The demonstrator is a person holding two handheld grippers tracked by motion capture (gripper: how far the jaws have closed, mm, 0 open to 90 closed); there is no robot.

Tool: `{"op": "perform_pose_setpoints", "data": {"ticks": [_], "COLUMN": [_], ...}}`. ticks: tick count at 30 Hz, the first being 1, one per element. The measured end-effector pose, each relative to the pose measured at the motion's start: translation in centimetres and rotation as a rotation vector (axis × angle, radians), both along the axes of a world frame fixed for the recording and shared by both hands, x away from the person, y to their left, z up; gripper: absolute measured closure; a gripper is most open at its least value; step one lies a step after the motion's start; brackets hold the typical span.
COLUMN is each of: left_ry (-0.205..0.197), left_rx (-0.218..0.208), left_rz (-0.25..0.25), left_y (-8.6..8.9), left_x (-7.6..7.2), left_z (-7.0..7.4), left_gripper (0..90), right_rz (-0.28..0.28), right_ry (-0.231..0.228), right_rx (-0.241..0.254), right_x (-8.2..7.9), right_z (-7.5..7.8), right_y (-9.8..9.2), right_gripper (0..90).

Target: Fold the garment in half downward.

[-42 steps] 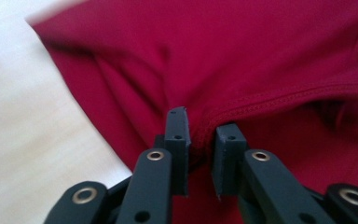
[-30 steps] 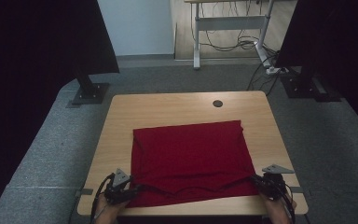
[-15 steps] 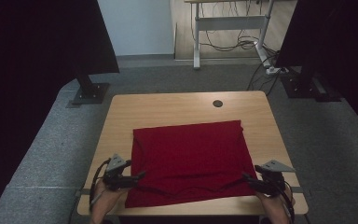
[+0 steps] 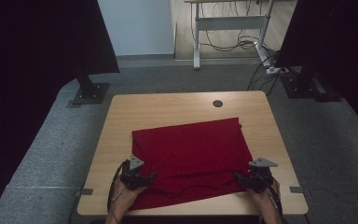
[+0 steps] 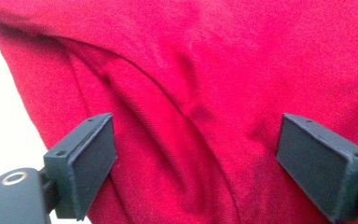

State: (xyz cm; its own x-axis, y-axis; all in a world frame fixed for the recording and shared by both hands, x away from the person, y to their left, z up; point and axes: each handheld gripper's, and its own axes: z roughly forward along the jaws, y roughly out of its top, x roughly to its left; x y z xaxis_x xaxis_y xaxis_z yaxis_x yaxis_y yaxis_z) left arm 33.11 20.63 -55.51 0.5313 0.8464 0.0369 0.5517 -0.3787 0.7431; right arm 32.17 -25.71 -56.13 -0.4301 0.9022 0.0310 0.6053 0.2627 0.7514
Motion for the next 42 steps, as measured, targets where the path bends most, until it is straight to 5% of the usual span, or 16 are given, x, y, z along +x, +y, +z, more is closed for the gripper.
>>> {"op": "perform_pose_setpoints", "data": {"ticks": [4,10,11,13,14,15,16,17,18,20,21,25,30,34,42], "left_ry": [-0.012,-0.029,-0.042,-0.042,-0.027,-0.027,-0.027,0.005,0.005,0.005,-0.007,0.001,-0.001,0.011,0.016], "left_rx": [0.004,0.041,-0.006,-0.006,-0.01,-0.01,-0.01,0.01,0.01,0.01,-0.025,-0.033,-0.028,-0.021,-0.019], "left_rz": [0.003,-0.021,-0.014,-0.014,-0.026,-0.026,-0.026,-0.035,-0.035,-0.035,-0.036,-0.016,0.008,0.035,0.031], "left_y": [-1.2,-0.8,0.0,0.0,1.1,1.1,1.1,1.6,1.6,1.6,1.7,1.6,0.7,-0.9,-1.2], "left_x": [-1.0,-0.5,0.1,0.1,1.7,1.7,1.7,3.3,3.3,3.3,3.1,2.7,2.2,2.3,2.8], "left_z": [0.0,1.3,2.1,2.1,2.1,2.1,2.1,0.7,0.7,0.7,0.1,0.1,0.1,0.0,0.0], "left_gripper": [11.9,17.0,17.0,19.0,19.0,22.4,22.4,22.4,19.9,19.9,20.9,20.9,19.9,14.5,10.6], "right_rz": [-0.009,-0.003,-0.005,-0.016,-0.016,-0.016,-0.009,-0.009,-0.009,0.022,0.05,0.043,0.052,0.051,0.042], "right_ry": [0.0,0.005,0.003,-0.031,-0.031,-0.031,-0.053,-0.053,-0.053,-0.024,0.031,0.038,0.034,0.0,-0.003], "right_rx": [0.0,0.0,-0.003,0.017,0.017,0.017,0.059,0.059,0.059,0.053,0.006,0.011,0.012,-0.007,-0.008], "right_x": [0.7,1.8,1.6,0.9,0.9,0.9,-0.5,-0.5,-0.5,-1.6,-1.7,-1.5,-0.7,2.1,3.2], "right_z": [0.0,0.2,0.3,1.1,1.1,1.1,2.4,2.4,2.4,2.4,0.9,0.5,0.3,0.0,0.0], "right_y": [-0.4,-0.8,-0.9,-0.9,-0.9,-0.9,-0.4,-0.4,-0.4,1.1,2.5,2.6,2.1,0.3,-0.1], "right_gripper": [14.7,16.3,16.5,16.5,16.5,16.5,16.5,15.9,15.9,15.4,14.8,13.2,13.7,14.8,14.5]}}
